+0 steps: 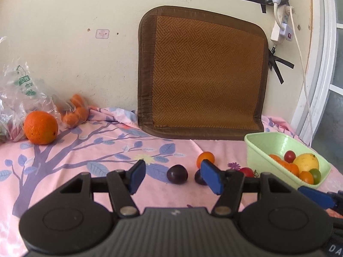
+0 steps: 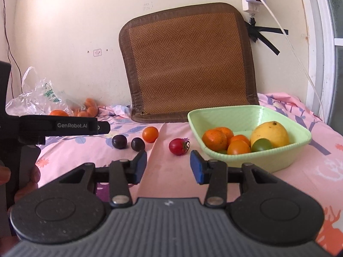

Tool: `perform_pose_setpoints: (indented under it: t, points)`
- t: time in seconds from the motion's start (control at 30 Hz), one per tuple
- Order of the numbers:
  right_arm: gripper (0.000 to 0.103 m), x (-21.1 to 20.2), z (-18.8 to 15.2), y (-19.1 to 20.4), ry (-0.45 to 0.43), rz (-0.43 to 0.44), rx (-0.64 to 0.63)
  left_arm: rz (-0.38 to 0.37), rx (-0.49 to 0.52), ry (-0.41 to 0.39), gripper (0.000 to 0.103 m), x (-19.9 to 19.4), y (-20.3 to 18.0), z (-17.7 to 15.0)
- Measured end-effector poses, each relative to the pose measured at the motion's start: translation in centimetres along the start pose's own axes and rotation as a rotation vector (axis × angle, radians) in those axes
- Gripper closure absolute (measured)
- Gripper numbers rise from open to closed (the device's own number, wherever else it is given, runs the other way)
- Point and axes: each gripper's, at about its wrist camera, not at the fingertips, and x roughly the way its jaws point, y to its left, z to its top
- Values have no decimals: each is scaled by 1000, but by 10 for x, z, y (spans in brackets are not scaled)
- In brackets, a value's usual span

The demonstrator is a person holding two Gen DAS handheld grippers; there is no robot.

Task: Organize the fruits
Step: 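Grasp a dark plum with the left gripper while the right grasps another dark plum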

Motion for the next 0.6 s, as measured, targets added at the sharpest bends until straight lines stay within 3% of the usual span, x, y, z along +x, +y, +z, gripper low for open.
perform_pose_setpoints:
  t: [0.33,0.6]
  points:
    - [57,37,17,8,33,35,-100,28,-58,28,45,7,10,1]
    - [60,66,23,22,67,127,-249,-47,-95,116,45,27,12,6]
